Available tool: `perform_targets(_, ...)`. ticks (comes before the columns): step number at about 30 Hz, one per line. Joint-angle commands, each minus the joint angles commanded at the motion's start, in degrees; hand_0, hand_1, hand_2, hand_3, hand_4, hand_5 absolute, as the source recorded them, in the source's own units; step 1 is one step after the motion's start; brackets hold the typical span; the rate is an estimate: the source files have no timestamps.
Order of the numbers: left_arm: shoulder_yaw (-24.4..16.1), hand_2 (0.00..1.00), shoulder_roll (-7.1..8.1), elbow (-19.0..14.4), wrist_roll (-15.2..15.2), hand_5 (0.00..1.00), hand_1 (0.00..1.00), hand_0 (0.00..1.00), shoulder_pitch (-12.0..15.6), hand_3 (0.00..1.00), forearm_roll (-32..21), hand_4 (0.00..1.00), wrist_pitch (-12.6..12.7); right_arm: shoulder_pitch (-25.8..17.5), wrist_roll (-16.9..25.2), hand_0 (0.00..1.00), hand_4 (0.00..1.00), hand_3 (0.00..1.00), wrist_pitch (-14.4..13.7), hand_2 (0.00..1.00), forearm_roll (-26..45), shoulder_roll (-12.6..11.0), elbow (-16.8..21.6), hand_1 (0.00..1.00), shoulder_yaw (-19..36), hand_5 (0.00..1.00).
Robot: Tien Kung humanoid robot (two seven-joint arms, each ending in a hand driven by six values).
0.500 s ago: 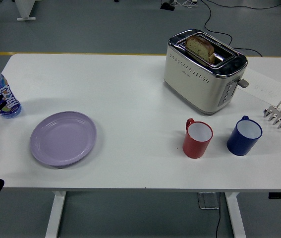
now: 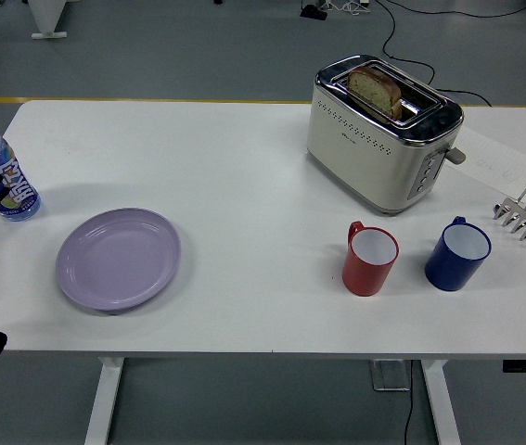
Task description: Push plate across desktop
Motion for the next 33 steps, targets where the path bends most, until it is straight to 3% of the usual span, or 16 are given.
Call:
perform_targets(13, 0.16, 0.774, 0.37, 0.75, -0.16, 0.998, 0.78, 0.764, -0.63, 0.697, 0.08, 0.525, 0.04, 0.75, -1.43, 0.629, 0.486, 0.683, -2.78, 0.682, -6.47, 0.0, 0.3, 0.545, 4.5, 0.789)
perform_targets(22, 0.47, 0.774, 2.58, 2.04, -0.82, 0.998, 0.78, 0.764, -1.84, 0.698, -0.06, 0.526, -0.09, 0.55, -1.31, 0.63, 0.485, 0.681, -2.39, 0.681, -6.08, 0.0, 0.09, 0.543, 4.11, 0.786)
perform_targets(25, 1.16, 0.774, 4.04, 3.06, -1.78, 0.998, 0.78, 0.763, -2.59, 0.698, -0.12, 0.526, -0.66, 0.61, -1.52, 0.628, 0.483, 0.681, -2.62, 0.681, -7.01, 0.0, -0.02, 0.542, 4.66, 0.784)
perform_targets(33, 1.1, 0.774, 4.89, 3.93, -2.56, 0.998, 0.78, 0.763, -2.13, 0.698, -0.11, 0.529, -1.49, 0.46, -1.36, 0.628, 0.484, 0.68, -2.43, 0.68, -6.57, 0.0, -0.03, 0.542, 4.25, 0.778)
